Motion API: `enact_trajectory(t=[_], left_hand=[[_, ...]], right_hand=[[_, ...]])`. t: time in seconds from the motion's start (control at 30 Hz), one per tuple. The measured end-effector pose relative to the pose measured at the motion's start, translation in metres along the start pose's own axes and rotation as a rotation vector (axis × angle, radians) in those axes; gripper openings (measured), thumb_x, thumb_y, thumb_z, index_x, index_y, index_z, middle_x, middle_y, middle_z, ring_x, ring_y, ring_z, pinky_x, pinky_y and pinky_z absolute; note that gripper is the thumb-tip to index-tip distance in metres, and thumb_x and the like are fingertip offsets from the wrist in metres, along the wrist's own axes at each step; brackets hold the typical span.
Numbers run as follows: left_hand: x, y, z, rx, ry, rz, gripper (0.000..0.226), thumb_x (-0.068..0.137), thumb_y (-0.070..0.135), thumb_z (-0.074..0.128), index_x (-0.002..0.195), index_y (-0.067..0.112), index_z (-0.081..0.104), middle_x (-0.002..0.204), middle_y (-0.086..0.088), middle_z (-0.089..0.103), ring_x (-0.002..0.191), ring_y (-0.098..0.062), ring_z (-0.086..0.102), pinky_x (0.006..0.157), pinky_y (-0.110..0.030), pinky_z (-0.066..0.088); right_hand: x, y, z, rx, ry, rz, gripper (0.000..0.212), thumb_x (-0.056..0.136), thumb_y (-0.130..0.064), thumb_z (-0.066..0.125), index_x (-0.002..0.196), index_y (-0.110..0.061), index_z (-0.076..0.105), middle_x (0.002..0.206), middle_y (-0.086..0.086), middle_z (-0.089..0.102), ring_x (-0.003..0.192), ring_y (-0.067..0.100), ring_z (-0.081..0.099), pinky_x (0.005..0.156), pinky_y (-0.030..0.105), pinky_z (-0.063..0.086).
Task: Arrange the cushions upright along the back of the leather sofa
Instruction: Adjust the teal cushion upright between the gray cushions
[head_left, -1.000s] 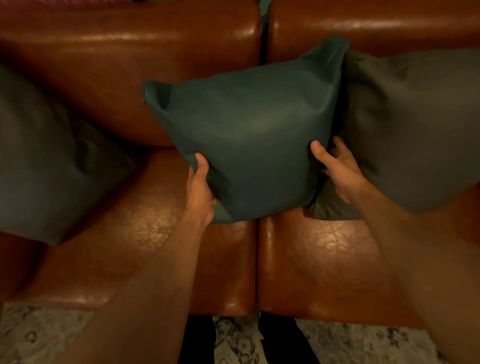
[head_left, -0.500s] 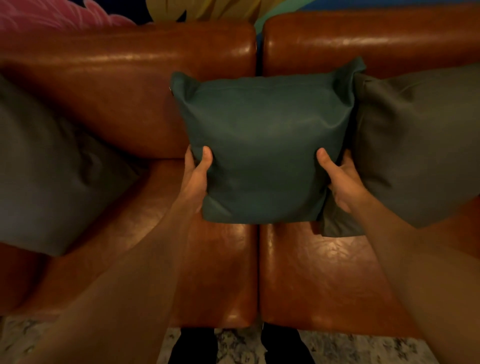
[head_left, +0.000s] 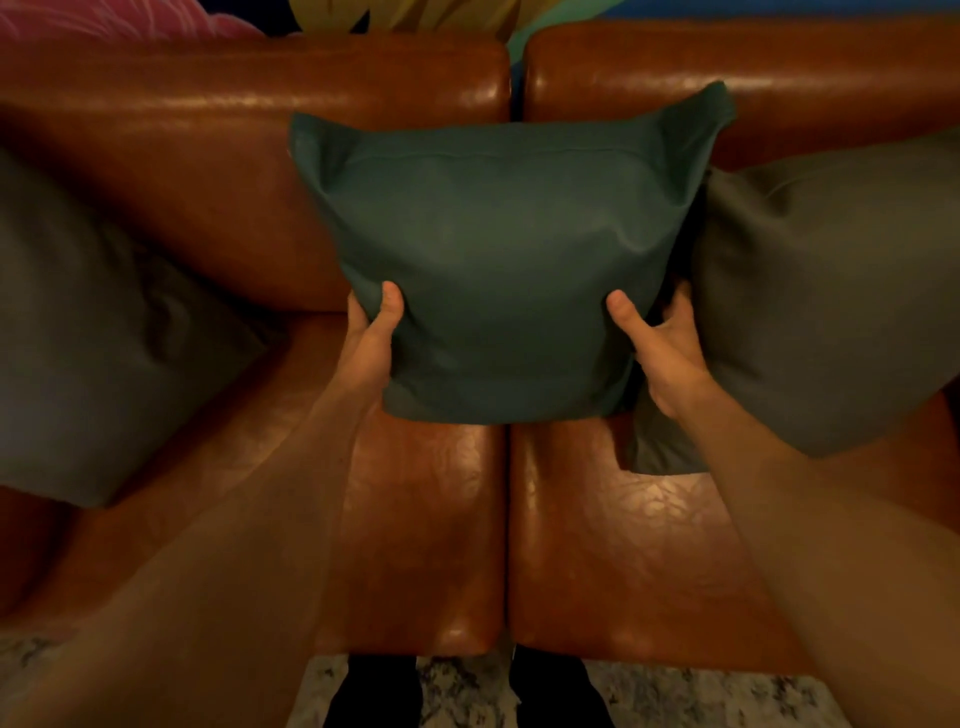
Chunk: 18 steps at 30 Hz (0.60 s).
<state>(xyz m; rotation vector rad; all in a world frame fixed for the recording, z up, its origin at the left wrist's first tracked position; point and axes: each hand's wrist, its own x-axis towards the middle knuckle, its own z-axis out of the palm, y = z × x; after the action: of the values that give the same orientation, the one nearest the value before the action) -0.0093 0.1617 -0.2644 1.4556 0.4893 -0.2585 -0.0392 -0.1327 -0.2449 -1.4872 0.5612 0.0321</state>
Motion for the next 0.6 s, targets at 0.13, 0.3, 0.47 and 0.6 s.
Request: enact_trajectory(t=[0.13,0.3,0.47,0.6], left_hand=[[-0.003,0.002,0.008,-0.048,-0.028,-0.070,0.054,0.086,0.067,0.065,0.135,0.056,0.044,0.143,0.023,0.055,0.138,-0.011,0.053,0.117,-0.056,0.043],[-0.004,0.002,0.005,-0.031,-0.047,-0.090,0.087,0.060,0.085,0.072,0.139,0.061,0.044,0.150,0.025,0.055,0.137,-0.011,0.055,0.111,-0.061,0.047],[-0.007,0.000,0.001,-0.014,-0.077,-0.064,0.095,0.062,0.084,0.072,0.146,0.054,0.042,0.149,0.022,0.057,0.137,-0.010,0.056,0.111,-0.058,0.048],[-0.012,0.000,-0.002,0.030,-0.095,-0.094,0.084,0.073,0.081,0.064,0.148,0.056,0.037,0.152,0.023,0.053,0.139,-0.011,0.053,0.112,-0.061,0.046]], right_hand=[[0.003,-0.001,-0.003,-0.034,-0.046,0.044,0.117,0.042,-0.078,0.083,0.141,-0.035,0.040,0.140,-0.012,0.059,0.126,0.007,0.058,0.109,0.045,0.047],[0.000,0.002,-0.005,-0.050,-0.060,0.072,0.121,0.047,-0.080,0.080,0.149,-0.034,0.035,0.144,-0.013,0.055,0.130,0.009,0.053,0.112,0.046,0.044],[-0.002,0.007,-0.003,0.011,-0.080,0.103,0.119,0.052,-0.076,0.081,0.152,-0.032,0.032,0.141,-0.017,0.055,0.125,0.003,0.055,0.112,0.044,0.043],[0.000,0.008,-0.008,0.015,-0.111,0.115,0.075,0.089,-0.042,0.070,0.152,-0.027,0.032,0.123,-0.025,0.057,0.103,-0.014,0.057,0.107,0.037,0.046]])
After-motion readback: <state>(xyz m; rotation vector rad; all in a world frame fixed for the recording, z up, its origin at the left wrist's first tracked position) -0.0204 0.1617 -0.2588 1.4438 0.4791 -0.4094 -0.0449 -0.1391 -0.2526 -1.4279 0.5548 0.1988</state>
